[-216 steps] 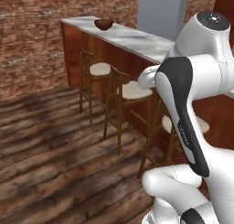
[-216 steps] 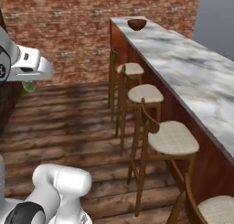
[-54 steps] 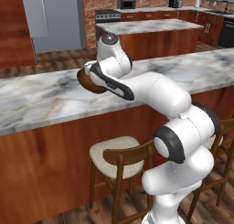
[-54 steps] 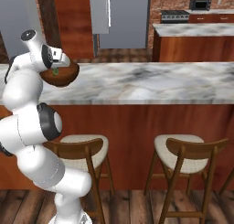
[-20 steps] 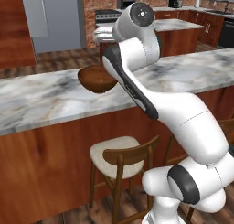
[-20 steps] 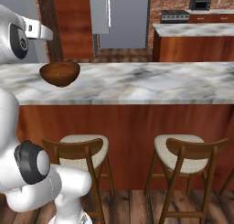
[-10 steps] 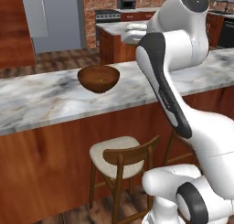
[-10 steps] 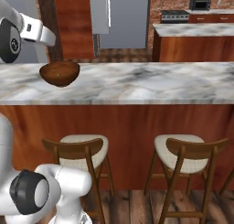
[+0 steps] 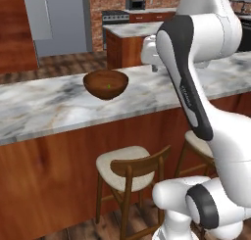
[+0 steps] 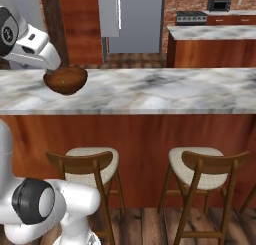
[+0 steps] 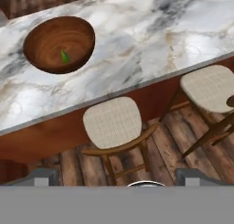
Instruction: There is a bowl on the dining counter. Grab a lemon wedge from the fridge and place it in the bowl. Then get the liquor bottle and glass cup from the cabinet and place them next to the bowl.
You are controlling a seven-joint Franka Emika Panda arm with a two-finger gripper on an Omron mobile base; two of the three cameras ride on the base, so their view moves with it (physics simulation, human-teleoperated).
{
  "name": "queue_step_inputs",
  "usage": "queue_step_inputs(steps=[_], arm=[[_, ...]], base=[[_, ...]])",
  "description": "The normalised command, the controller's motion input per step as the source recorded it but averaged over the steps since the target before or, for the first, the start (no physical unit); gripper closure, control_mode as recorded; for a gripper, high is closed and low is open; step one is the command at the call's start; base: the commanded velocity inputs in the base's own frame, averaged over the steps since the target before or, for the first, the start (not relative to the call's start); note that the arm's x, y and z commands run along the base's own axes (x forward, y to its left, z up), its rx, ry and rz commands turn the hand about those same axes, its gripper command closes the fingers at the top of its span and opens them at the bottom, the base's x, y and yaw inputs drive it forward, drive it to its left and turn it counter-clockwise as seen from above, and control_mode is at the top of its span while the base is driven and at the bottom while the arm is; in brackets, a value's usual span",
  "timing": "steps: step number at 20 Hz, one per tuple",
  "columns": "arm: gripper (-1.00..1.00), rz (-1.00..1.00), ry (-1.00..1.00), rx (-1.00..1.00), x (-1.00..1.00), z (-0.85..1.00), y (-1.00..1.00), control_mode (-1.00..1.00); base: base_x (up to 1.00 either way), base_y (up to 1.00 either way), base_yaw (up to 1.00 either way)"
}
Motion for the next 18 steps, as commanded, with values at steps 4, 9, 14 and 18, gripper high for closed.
queue_step_inputs(steps=[4, 9, 14, 18], arm=[[-1.0, -0.08, 0.2, -0.07, -0.25, -0.48, -0.24, -1.0], [-1.0, -0.03, 0.0, -0.08, -0.77, -0.7, -0.45, -1.0], [-1.0, 0.0, -0.07, -0.01, -0.81, -0.55, -0.47, -1.0], [-1.0, 0.0, -0.02, 0.0, -0.12, -0.3, -0.24, -1.0]], base=[[0.0, 0.0, 0.0], [0.0, 0.0, 0.0], [0.0, 0.0, 0.0], [0.0, 0.0, 0.0]])
